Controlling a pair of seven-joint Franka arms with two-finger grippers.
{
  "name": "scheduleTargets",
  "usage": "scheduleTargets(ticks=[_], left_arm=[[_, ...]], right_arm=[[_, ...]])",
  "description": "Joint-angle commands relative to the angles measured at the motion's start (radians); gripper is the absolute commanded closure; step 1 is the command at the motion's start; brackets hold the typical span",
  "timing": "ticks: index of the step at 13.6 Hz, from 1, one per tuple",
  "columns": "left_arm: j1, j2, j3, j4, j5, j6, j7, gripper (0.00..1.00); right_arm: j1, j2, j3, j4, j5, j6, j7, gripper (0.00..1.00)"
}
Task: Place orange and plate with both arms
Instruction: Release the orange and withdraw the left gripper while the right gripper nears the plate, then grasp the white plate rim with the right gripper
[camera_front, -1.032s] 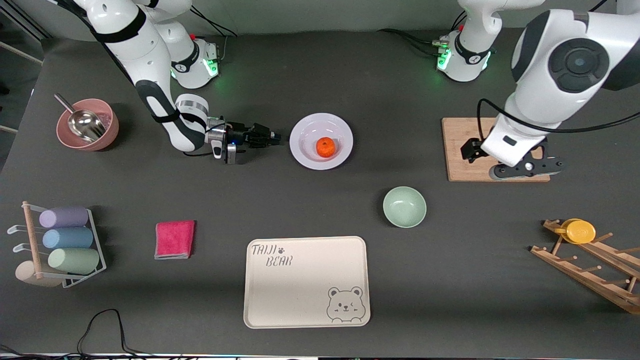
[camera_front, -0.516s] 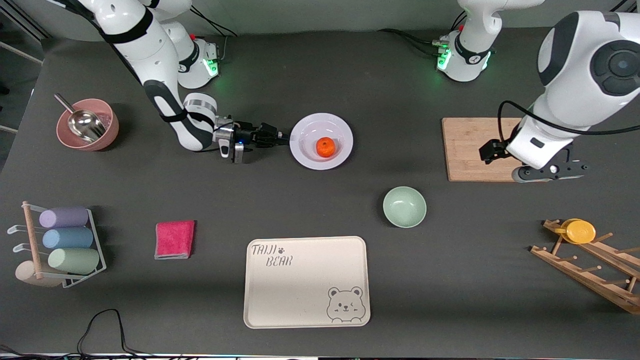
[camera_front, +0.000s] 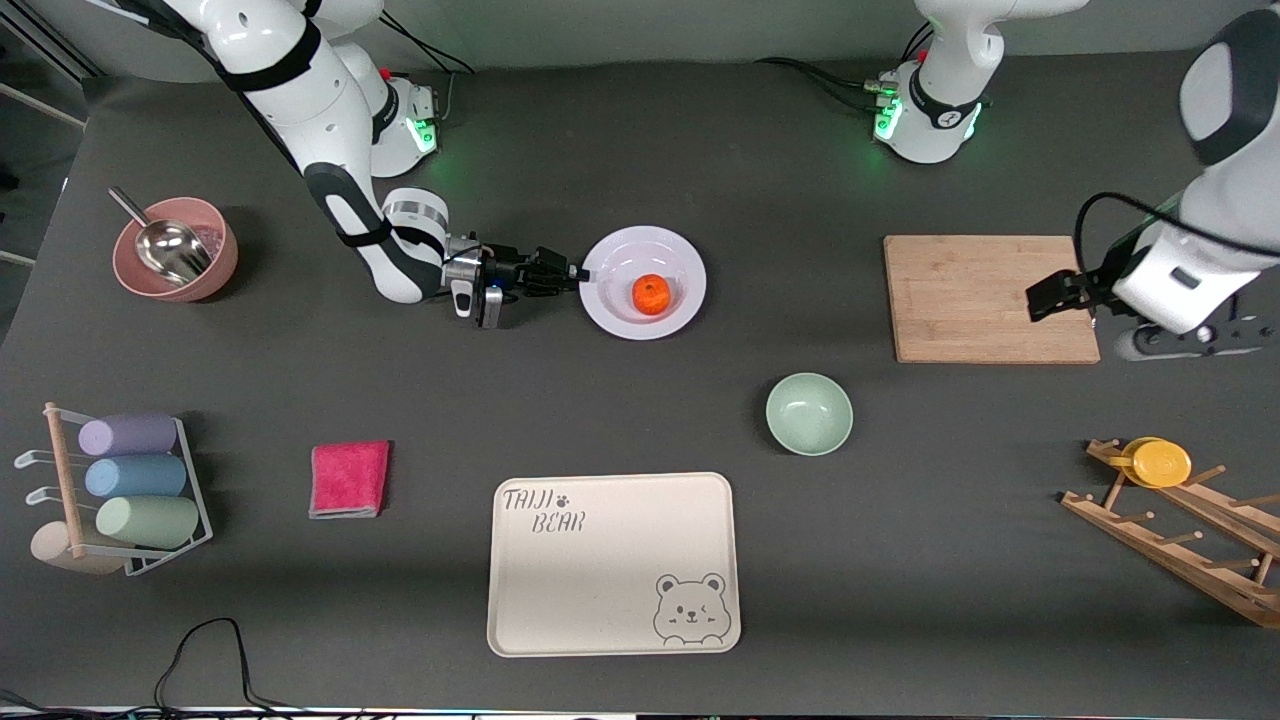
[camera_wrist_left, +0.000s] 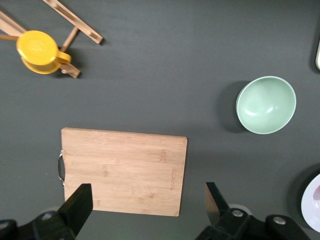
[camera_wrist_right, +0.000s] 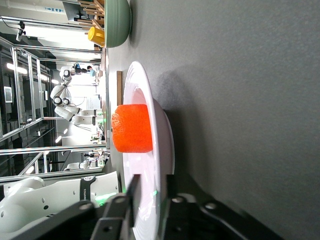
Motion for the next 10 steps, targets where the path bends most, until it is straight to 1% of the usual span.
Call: scheduleTargets(ticks=[1, 5, 6, 8, 10], left_arm=[[0.009, -0.089, 0.018, -0.004, -0.015, -0.053, 0.03, 0.0], [0.009, -0.109, 0.019, -0.004, -0.015, -0.068, 0.054, 0.0], [0.008, -0.116, 0.018, -0.005, -0.013, -0.07, 0.054, 0.0], [0.008, -0.125, 0.018, -0.005, -0.009, -0.079, 0.056, 0.0], [0.005, -0.127, 0.013, -0.007, -0.007, -0.091, 0.056, 0.0]], right_arm=[[0.013, 0.017, 0.002, 0.019, 0.029, 0.01, -0.03, 1.0], [0.003, -0.001, 0.004, 0.025, 0.028, 0.007, -0.014, 1.0], [-0.009, -0.028, 0.004, 0.022, 0.026, 0.0, 0.0, 1.0], [-0.046, -0.114, 0.004, 0.009, -0.006, -0.004, 0.104, 1.0], [-0.068, -0.211, 0.004, 0.008, -0.084, -0.004, 0.247, 1.0]])
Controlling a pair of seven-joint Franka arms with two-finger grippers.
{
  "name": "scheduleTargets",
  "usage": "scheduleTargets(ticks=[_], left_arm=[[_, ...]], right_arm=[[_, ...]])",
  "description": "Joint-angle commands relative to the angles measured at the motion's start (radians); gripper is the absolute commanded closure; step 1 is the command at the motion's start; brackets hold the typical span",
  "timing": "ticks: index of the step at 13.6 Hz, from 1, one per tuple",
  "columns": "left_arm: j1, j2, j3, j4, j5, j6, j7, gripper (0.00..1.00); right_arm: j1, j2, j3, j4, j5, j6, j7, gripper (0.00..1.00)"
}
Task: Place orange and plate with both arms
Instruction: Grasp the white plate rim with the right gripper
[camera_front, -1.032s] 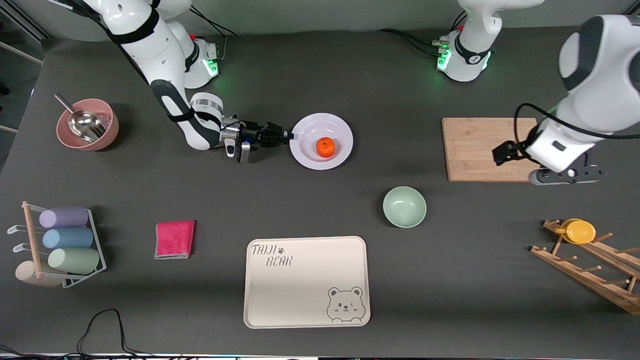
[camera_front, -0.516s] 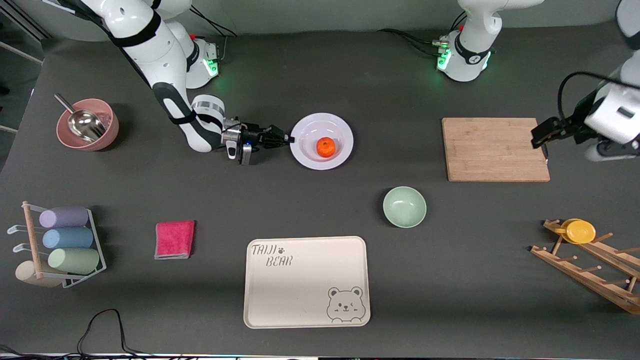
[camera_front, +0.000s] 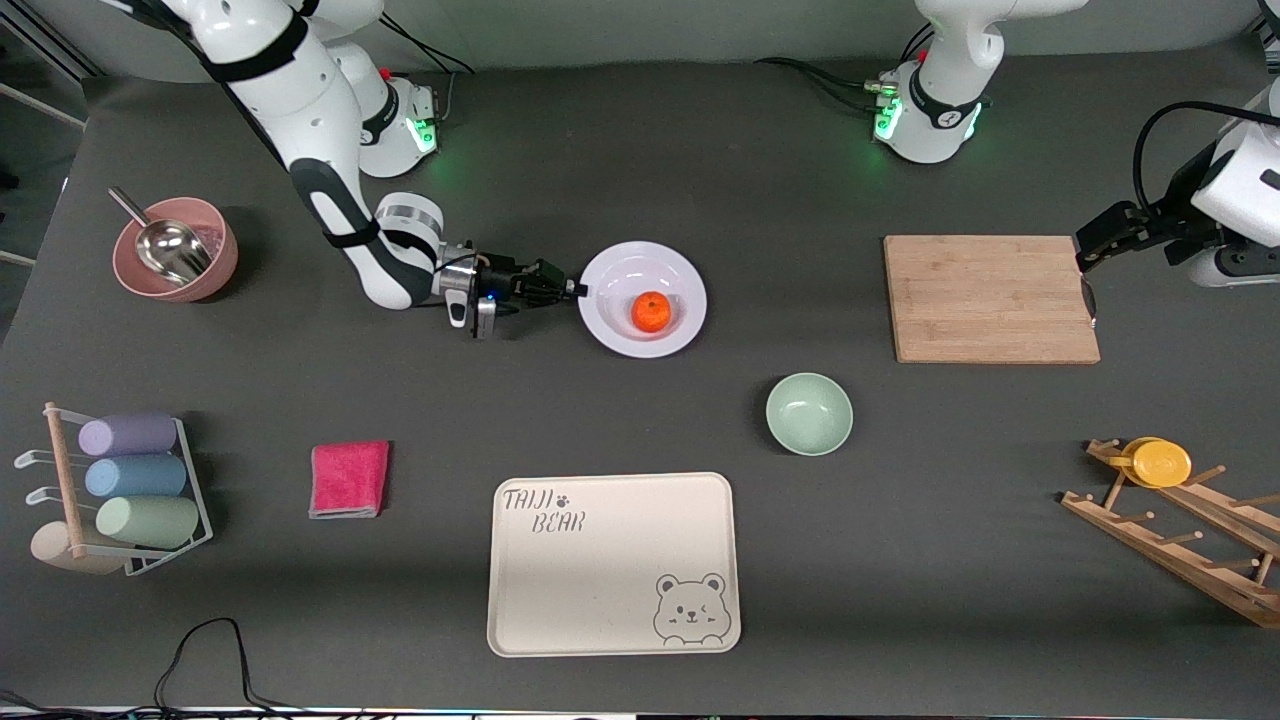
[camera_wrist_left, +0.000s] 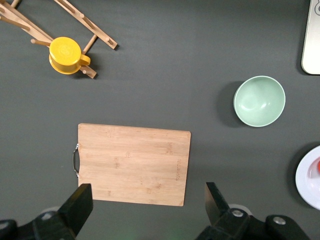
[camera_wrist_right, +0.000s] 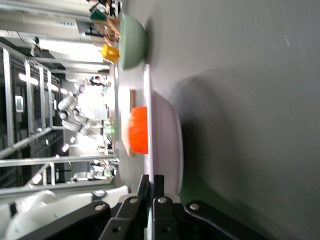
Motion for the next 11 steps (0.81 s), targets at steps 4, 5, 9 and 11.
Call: scheduleTargets(ticks=[4, 5, 9, 11], left_arm=[[-0.006, -0.01, -0.008, -0.015, -0.003, -0.04, 0.022, 0.0], [-0.008, -0.009, -0.011, -0.015, 0.012, -0.043, 0.022, 0.0], [-0.011, 0.001, -0.013, -0.014, 0.011, -0.08, 0.017, 0.0], [-0.015, 0.003, -0.013, -0.011, 0.011, -0.079, 0.017, 0.0]], right_arm=[[-0.047, -0.234, 0.006, -0.02, -0.116, -0.001, 0.293, 1.0], [-0.05, -0.226, 0.004, -0.012, -0.118, -0.001, 0.293, 1.0], [-0.079, -0.084, -0.005, 0.199, -0.205, 0.0, 0.367, 1.0], [-0.096, 0.012, -0.023, 0.363, -0.254, 0.0, 0.434, 1.0]])
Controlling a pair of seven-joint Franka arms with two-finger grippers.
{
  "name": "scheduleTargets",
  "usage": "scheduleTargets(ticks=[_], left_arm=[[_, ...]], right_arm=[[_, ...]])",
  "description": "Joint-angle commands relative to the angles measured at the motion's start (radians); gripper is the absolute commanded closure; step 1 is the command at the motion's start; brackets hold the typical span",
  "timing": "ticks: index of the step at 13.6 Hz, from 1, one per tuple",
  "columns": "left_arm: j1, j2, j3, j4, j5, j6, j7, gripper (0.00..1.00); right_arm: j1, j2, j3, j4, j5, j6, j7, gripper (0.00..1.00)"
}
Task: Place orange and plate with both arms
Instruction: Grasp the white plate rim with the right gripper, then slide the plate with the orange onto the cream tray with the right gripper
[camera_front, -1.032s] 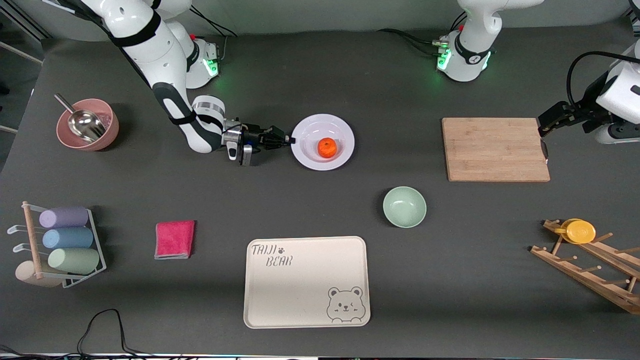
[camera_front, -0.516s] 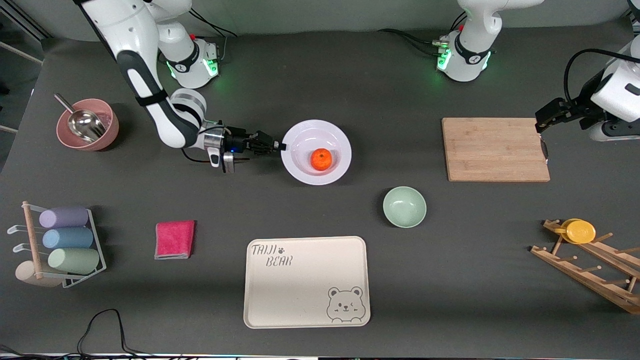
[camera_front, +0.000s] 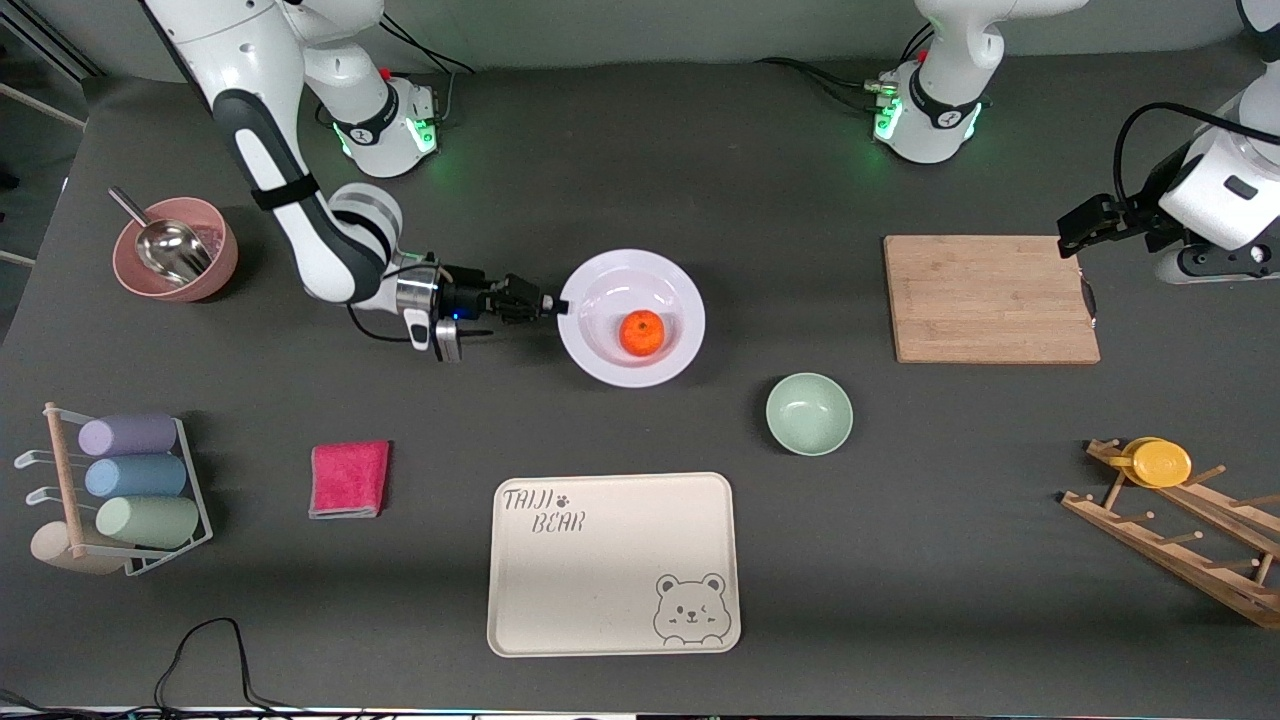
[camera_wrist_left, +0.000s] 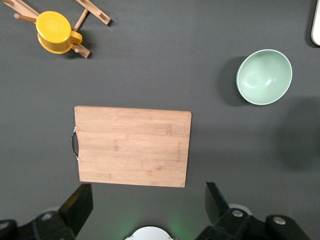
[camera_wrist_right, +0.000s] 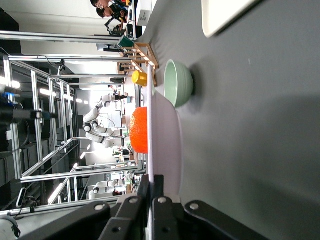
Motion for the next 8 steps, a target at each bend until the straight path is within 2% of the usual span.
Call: scheduleTargets(ticks=[1, 8], left_arm=[[-0.011, -0.004, 0.003, 0.003, 0.009, -0.004, 0.014, 0.0], [-0.009, 0.002, 0.005, 0.034, -0.055, 0.039, 0.017, 0.0]], right_arm=[[-0.014, 0.176, -0.03, 0.267, -0.061, -0.006, 0.1, 1.0], [0.011, 0.607, -0.124, 0.916, -0.12, -0.005, 0.216, 1.0]])
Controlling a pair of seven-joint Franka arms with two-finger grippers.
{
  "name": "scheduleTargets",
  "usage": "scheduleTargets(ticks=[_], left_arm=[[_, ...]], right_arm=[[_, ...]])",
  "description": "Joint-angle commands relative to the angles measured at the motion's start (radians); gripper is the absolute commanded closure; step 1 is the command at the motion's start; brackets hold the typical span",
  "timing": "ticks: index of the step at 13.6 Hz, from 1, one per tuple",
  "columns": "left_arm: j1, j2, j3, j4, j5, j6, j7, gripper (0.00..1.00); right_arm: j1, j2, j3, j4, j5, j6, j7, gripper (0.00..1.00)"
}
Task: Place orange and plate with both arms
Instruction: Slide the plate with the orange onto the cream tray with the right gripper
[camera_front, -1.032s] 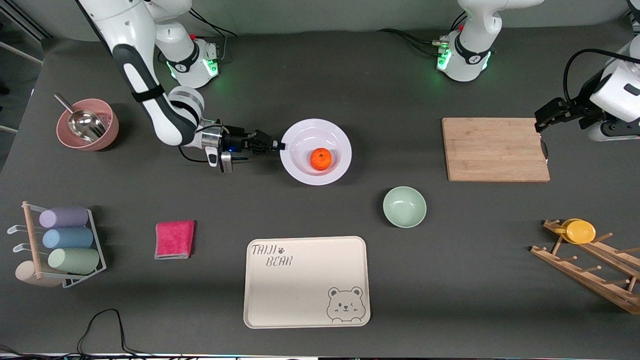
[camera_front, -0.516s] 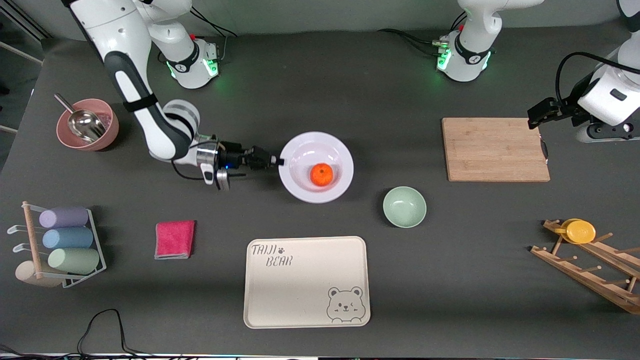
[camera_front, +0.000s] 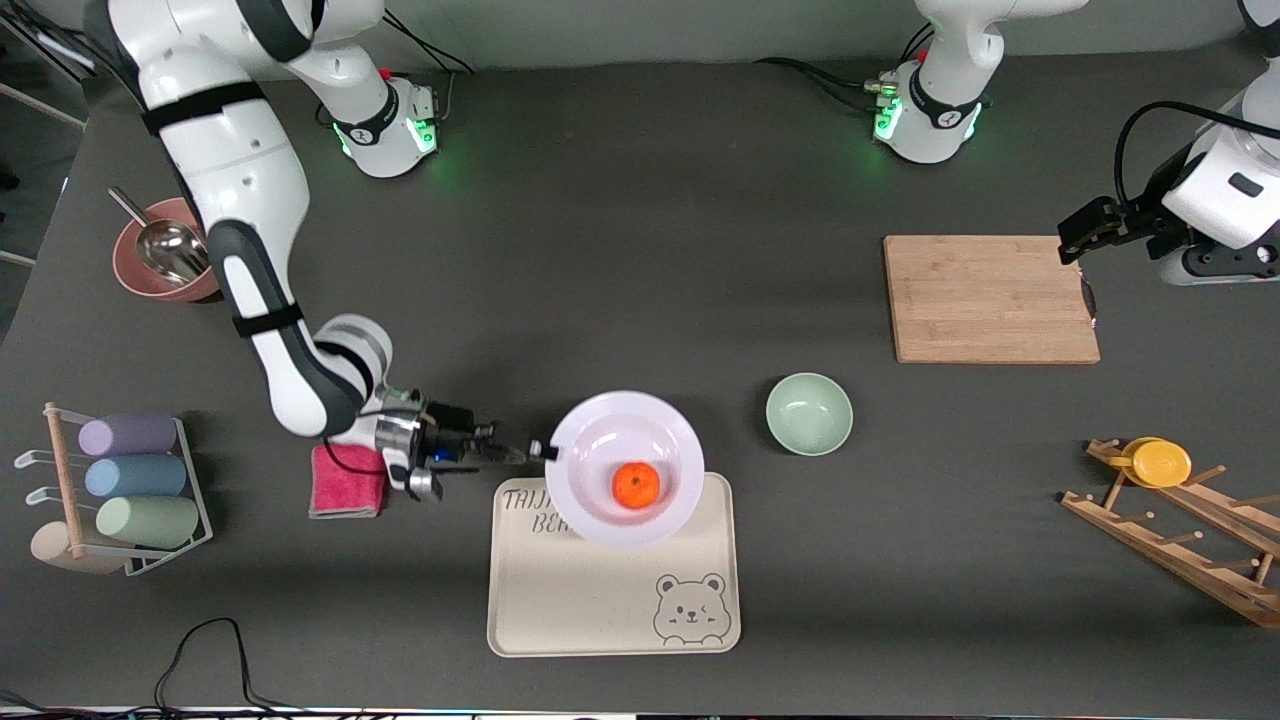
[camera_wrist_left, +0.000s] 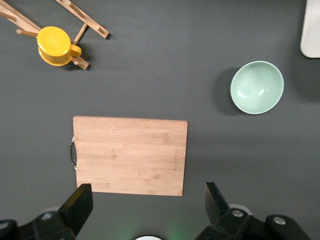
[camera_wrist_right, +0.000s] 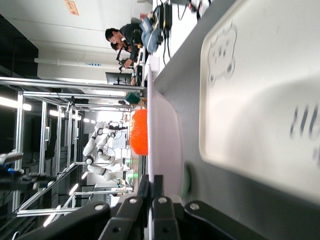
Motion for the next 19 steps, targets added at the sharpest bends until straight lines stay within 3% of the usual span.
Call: scheduleTargets(ticks=[1, 5, 13, 14, 16, 19], left_arm=[[-0.005, 0.002, 0.006, 0.018, -0.05, 0.011, 0.015, 0.0], [-0.008, 0.002, 0.006, 0.018, -0.054, 0.003, 0.017, 0.0], [-0.01, 0.002, 0.006, 0.018, -0.054, 0.016, 0.017, 0.0], [-0.01, 0.002, 0.006, 0.018, -0.054, 0.016, 0.017, 0.0], [-0.01, 0.002, 0.006, 0.018, -0.054, 0.016, 0.017, 0.0], [-0.01, 0.002, 0.006, 0.018, -0.052, 0.016, 0.017, 0.0]], right_arm=[[0.027, 0.188, -0.033, 0.302, -0.046, -0.007, 0.109, 1.0], [0.039, 0.333, -0.067, 0.474, -0.043, 0.001, 0.106, 1.0], [0.042, 0.373, -0.067, 0.473, -0.048, 0.016, 0.101, 1.0], [0.042, 0.373, -0.067, 0.473, -0.048, 0.016, 0.103, 0.94], [0.049, 0.373, -0.067, 0.472, -0.049, 0.019, 0.104, 0.6], [0.053, 0.37, -0.069, 0.473, -0.052, 0.028, 0.109, 0.5]])
